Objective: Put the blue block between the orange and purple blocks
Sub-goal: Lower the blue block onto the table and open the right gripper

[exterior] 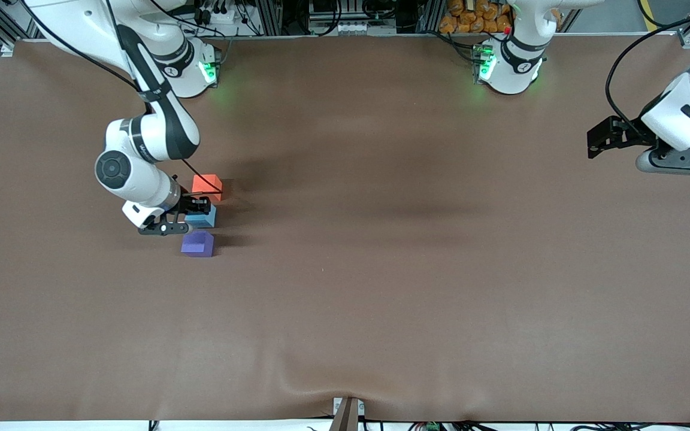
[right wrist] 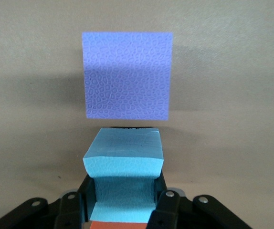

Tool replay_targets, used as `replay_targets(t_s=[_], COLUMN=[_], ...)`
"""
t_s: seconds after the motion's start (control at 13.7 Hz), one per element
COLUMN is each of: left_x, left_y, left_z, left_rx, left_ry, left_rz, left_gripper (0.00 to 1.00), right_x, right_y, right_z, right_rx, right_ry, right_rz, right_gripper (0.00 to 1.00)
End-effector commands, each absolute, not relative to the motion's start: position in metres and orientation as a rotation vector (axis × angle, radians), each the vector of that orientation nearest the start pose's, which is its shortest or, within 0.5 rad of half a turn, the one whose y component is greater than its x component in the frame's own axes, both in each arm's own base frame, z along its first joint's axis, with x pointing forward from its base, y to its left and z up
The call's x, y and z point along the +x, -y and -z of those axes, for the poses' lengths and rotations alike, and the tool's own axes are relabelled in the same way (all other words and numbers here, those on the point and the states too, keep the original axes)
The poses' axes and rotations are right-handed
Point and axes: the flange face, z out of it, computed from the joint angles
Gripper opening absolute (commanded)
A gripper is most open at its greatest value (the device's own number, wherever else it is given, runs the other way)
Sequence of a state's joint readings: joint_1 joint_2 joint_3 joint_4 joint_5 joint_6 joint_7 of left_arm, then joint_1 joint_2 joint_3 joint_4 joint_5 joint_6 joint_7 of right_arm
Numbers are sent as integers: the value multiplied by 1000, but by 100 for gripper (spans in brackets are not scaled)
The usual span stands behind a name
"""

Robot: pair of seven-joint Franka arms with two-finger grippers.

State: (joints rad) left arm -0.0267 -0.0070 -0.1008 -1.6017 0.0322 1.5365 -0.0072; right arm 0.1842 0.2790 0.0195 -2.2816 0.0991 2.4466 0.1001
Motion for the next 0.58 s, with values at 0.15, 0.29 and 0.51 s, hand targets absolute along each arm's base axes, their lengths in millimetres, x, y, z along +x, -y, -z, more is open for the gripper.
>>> replay_targets(t_s=[0.15,0.29,0.51], left_x=[544,544,544], left_y=[68,65,64], left_z=[-633,-635,-630], left_rx=[-3102,-3103,-3100], left_ry=[-148,-141,-134], left_rz=[-29,-24,-41], left_gripper=[100,100,100], right_x=[504,504,506], right_y=[-108,-106,-104], right_z=[-214,-207,-204], right_rx=[-3092,-3093,-3090], right_ry=[65,51,30], right_rz=[-167,-188,-198], right_gripper=[0,0,100])
